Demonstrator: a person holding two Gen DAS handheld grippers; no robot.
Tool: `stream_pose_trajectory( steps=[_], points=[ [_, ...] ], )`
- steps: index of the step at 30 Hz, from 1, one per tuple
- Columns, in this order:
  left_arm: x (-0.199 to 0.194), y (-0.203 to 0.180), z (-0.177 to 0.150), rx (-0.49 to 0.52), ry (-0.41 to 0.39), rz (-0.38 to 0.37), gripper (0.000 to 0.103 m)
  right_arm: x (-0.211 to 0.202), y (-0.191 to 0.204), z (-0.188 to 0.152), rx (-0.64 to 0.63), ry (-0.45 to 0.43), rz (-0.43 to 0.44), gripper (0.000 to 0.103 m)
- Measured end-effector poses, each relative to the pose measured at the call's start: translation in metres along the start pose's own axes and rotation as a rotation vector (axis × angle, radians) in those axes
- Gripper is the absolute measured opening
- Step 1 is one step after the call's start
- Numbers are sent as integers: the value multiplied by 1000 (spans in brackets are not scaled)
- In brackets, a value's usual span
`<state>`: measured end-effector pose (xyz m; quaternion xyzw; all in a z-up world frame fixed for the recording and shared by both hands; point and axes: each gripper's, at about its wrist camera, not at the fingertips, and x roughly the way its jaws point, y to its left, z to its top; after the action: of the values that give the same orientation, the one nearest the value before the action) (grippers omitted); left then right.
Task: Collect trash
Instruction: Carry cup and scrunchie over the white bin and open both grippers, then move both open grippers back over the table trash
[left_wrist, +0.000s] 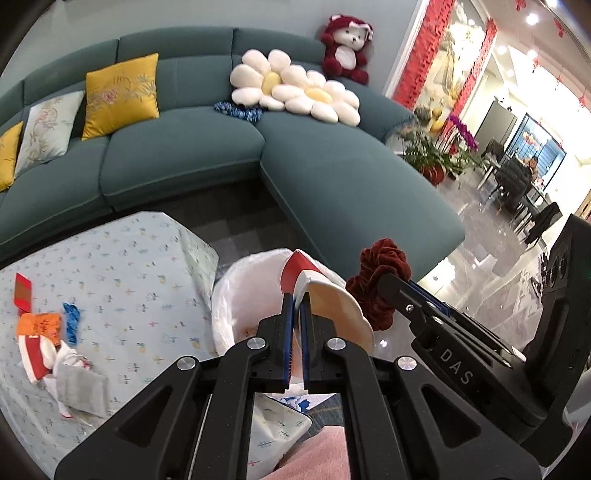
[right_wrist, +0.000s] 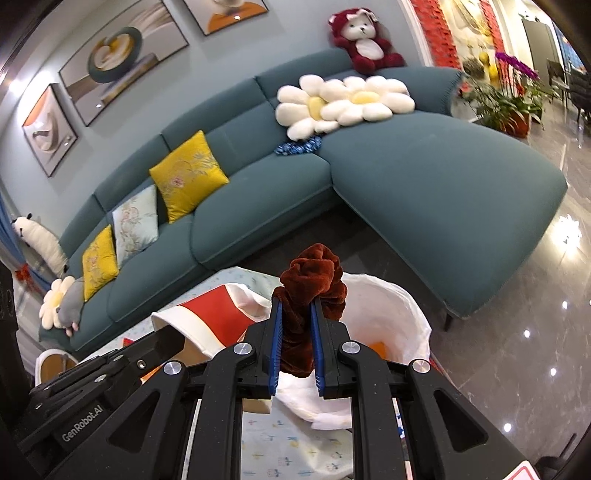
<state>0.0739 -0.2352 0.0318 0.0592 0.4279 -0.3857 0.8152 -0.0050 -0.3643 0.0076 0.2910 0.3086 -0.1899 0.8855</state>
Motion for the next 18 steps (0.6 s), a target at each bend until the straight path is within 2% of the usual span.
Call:
stream_pose_trajectory(
  steps=[8,9,10,13,15,18],
  points=[
    [36,2,1,-22,51,4,7,28,-14,-1,1,35,-17,20],
    [38,3,1,-28,55,2,13,29,-13,0,-4,31,-24,22],
    [39,3,2,-31,54,5,26,28,-13,0,-9,26,-30,25],
    [36,10,4,-49,32,42,45,24,-13,3,4,5,-56,37],
    [31,18,5,-73,24,48,53,20,-13,5,31,-9,-50,48],
    [20,27,5,-85,6,59,54,15,-6,4,26,-22,-54,51]
  ],
)
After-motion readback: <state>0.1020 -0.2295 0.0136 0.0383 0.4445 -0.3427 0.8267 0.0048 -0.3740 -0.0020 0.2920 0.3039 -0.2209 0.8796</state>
